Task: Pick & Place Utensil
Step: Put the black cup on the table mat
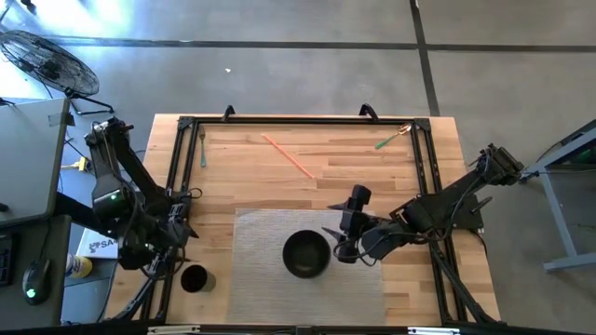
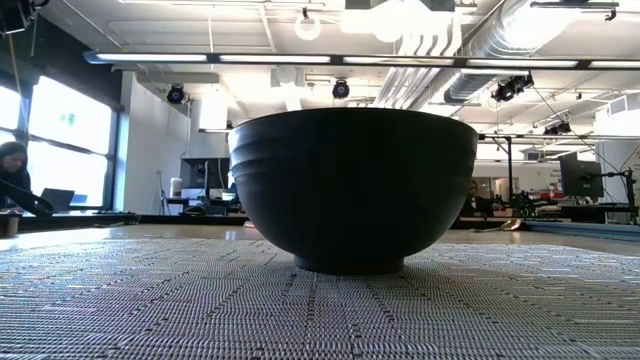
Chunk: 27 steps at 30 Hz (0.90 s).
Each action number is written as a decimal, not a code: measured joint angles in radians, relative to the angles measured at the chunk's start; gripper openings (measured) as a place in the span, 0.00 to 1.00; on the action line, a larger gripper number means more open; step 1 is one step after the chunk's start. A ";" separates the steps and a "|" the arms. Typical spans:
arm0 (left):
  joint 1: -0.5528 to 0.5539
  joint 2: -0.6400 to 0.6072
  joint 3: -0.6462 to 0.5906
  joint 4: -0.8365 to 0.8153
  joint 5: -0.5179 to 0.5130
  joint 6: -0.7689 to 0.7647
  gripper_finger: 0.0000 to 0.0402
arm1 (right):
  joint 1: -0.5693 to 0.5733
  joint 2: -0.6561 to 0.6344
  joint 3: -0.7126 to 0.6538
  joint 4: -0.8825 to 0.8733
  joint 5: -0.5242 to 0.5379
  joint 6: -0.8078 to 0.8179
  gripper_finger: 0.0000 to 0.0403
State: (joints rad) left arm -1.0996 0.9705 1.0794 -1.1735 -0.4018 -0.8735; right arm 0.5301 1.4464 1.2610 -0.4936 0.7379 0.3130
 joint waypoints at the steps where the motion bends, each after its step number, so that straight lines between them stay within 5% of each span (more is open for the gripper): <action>1: 0.000 0.000 0.000 -0.005 -0.002 0.015 0.75 | 0.000 0.000 0.000 0.000 -0.024 0.000 0.63; 9: 0.000 0.008 0.000 0.014 -0.024 0.044 0.75 | 0.000 0.000 0.000 0.004 -0.201 -0.025 0.63; 14: 0.000 0.024 0.000 0.083 -0.022 0.156 0.75 | 0.000 0.000 0.000 0.011 -0.210 -0.026 0.63; 22: -0.001 0.027 -0.001 0.317 0.167 0.402 0.76 | 0.000 0.000 0.000 0.013 -0.211 -0.026 0.63; 27: 0.001 0.022 -0.023 0.333 0.175 0.435 0.85 | 0.000 0.000 0.000 0.027 -0.211 -0.026 0.63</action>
State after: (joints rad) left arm -1.0989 0.9925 1.0562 -0.8406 -0.2264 -0.4383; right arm 0.5301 1.4464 1.2610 -0.4670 0.5273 0.2867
